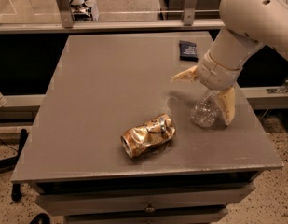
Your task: Move water bottle near orange can
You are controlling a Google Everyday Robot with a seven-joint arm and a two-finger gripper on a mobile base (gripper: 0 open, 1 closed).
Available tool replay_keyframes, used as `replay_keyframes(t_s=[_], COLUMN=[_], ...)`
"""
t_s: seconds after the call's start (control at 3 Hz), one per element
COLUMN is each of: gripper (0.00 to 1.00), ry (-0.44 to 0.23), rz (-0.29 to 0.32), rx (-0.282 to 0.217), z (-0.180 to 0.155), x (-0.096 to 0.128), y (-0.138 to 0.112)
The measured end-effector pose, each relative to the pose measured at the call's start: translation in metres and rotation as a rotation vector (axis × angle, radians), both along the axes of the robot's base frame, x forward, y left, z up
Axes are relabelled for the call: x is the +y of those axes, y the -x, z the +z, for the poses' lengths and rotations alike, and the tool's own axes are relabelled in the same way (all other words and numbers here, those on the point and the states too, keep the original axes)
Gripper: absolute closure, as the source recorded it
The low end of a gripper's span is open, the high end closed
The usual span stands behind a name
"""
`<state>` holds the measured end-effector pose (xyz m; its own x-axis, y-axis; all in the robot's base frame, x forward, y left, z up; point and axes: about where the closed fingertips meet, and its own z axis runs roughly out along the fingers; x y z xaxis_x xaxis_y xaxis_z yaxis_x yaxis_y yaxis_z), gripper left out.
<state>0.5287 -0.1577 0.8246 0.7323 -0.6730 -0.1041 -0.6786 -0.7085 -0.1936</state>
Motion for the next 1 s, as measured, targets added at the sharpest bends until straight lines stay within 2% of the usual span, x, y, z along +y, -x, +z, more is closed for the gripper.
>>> replay_keyframes(t_s=[0.33,0.67,1.0], gripper=[0.00,0.00,0.00], ry=[-0.003,-0.023,-0.071], rz=[-0.002,-0.010,-0.056], rx=[0.004,-0.053,-0.174], z=[0.001,0.026,0.079], x=[0.004,0.011,0.011], y=[0.004,0.002,-0.008])
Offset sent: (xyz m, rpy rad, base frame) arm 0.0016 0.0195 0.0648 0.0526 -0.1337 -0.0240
